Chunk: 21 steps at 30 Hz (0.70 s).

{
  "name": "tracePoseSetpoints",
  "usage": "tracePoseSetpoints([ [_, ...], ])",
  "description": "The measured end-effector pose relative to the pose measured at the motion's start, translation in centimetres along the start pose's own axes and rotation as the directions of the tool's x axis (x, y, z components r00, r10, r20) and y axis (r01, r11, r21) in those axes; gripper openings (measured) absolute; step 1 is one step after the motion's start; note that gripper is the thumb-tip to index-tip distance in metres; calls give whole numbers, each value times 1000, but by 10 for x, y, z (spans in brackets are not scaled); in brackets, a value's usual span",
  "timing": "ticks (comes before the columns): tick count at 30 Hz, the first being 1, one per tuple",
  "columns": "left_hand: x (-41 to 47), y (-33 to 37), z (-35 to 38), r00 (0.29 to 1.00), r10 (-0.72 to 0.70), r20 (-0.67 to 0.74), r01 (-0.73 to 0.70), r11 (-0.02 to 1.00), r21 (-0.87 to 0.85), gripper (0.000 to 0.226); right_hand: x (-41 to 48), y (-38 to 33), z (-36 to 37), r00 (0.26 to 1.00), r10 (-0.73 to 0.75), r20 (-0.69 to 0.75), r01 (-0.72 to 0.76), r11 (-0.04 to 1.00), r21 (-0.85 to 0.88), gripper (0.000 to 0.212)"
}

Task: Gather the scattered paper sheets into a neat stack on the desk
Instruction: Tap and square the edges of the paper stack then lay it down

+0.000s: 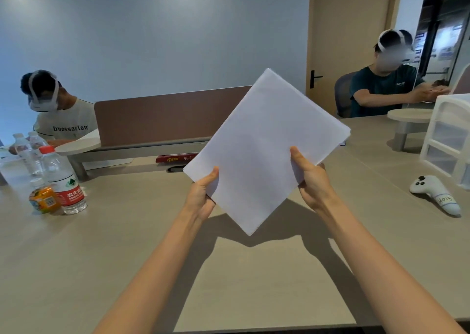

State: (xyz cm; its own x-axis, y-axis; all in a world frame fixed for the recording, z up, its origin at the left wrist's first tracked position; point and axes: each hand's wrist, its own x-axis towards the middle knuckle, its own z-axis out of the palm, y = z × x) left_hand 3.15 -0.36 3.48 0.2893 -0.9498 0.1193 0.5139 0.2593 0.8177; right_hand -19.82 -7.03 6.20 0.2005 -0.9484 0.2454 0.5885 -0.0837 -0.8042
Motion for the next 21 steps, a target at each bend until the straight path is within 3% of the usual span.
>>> tracePoseSetpoints([
  [4,1,3,-16,993,77,-86,-43,938,345,37,7,-19,-7,998,-61,9,62,992,-114,38],
  [8,1,14,-19,998,52,28,-57,750,659,23,16,-41,-12,995,-50,81,69,966,-251,35],
  [14,9,48,29,962,105,253,-248,725,643,32,19,-56,-8,966,39,257,70,914,-401,35],
  [17,12,58,47,950,173,261,-298,755,584,35,18,-46,-10,959,99,266,42,876,-480,39],
  [21,15,54,55,949,221,226,-314,749,583,32,20,-45,-11,971,118,209,-10,891,-455,34],
])
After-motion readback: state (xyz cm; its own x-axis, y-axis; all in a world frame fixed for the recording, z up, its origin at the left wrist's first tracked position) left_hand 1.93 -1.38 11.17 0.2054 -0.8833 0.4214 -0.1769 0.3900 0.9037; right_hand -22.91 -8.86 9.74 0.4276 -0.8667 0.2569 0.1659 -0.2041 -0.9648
